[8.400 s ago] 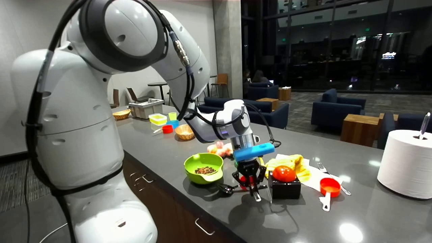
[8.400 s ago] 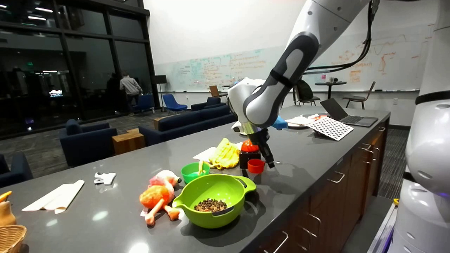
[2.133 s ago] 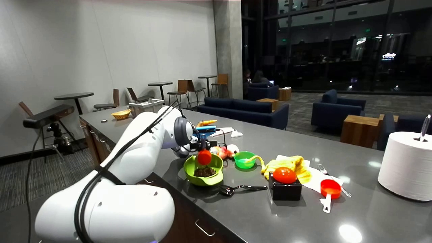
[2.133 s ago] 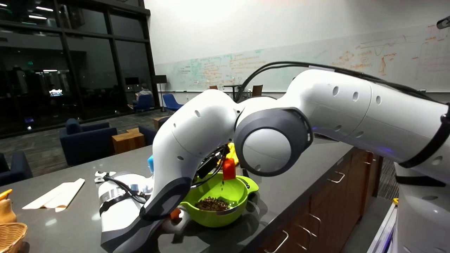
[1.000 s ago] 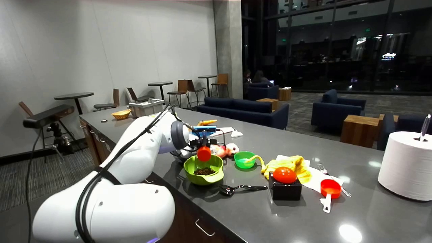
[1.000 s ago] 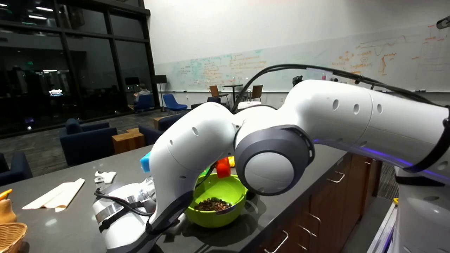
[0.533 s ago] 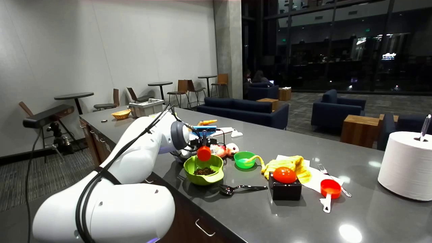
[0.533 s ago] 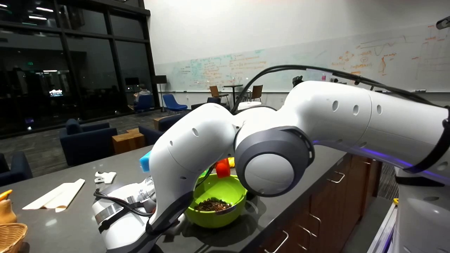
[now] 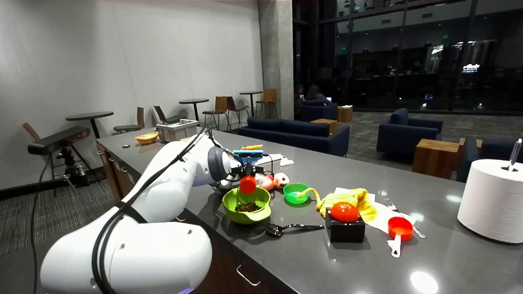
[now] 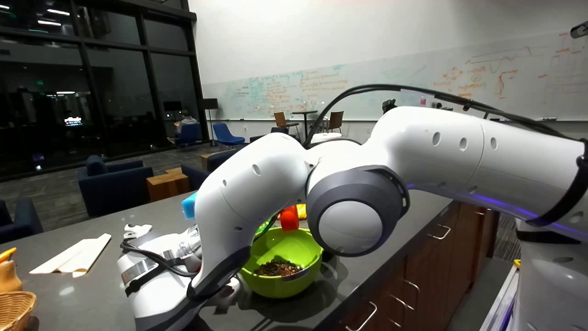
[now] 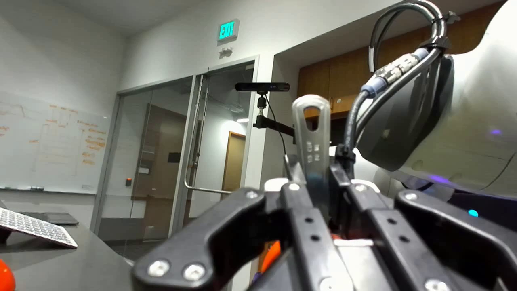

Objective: Pour the contents from the measuring cup on the left into the light green bowl.

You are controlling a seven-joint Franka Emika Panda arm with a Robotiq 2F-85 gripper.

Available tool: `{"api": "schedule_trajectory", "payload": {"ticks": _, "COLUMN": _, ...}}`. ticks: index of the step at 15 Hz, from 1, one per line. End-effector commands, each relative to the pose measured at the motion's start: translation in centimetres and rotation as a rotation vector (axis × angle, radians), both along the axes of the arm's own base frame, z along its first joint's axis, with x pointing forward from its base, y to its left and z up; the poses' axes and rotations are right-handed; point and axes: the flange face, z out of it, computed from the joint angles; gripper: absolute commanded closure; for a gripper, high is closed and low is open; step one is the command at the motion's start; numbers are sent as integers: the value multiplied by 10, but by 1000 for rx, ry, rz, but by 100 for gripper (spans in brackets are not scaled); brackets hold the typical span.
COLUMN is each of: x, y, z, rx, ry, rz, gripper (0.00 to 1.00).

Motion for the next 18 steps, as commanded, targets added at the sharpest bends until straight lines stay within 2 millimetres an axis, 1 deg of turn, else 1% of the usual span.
{"api": "schedule_trajectory", "payload": {"ticks": 1, "x": 15, "y": 1, "z": 32, "rx": 151, "ry": -57, "rz": -49, "gripper": 96}}
{"api": "schedule_trajectory", "payload": {"ticks": 4, "x": 25, "y": -4, "z": 55, "rx": 278, "ry": -97, "rz": -94, "gripper": 96}}
{"api": "schedule_trajectory", "payload": {"ticks": 7, "x": 35, "y": -14, "z": 77, "rx": 409, "ry": -130, "rz": -155, "gripper": 96}}
{"api": "schedule_trajectory", "payload": {"ticks": 9, "x": 41, "y": -24, "z": 90, "rx": 494, "ry": -156, "rz": -201, "gripper": 96}}
{"api": "schedule_trajectory", "payload": {"ticks": 12, "x": 53, "y": -44, "z": 117, "rx": 613, "ry": -216, "rz": -258, "gripper": 96}}
{"api": "schedule_trajectory", "payload": {"ticks": 15, "x": 63, "y": -63, "z": 139, "rx": 725, "ry": -287, "rz": -315, "gripper": 96}}
{"api": "schedule_trajectory", "payload": {"ticks": 18, "x": 77, "y": -82, "z": 161, "rx": 832, "ry": -390, "rz": -345, "gripper": 96}}
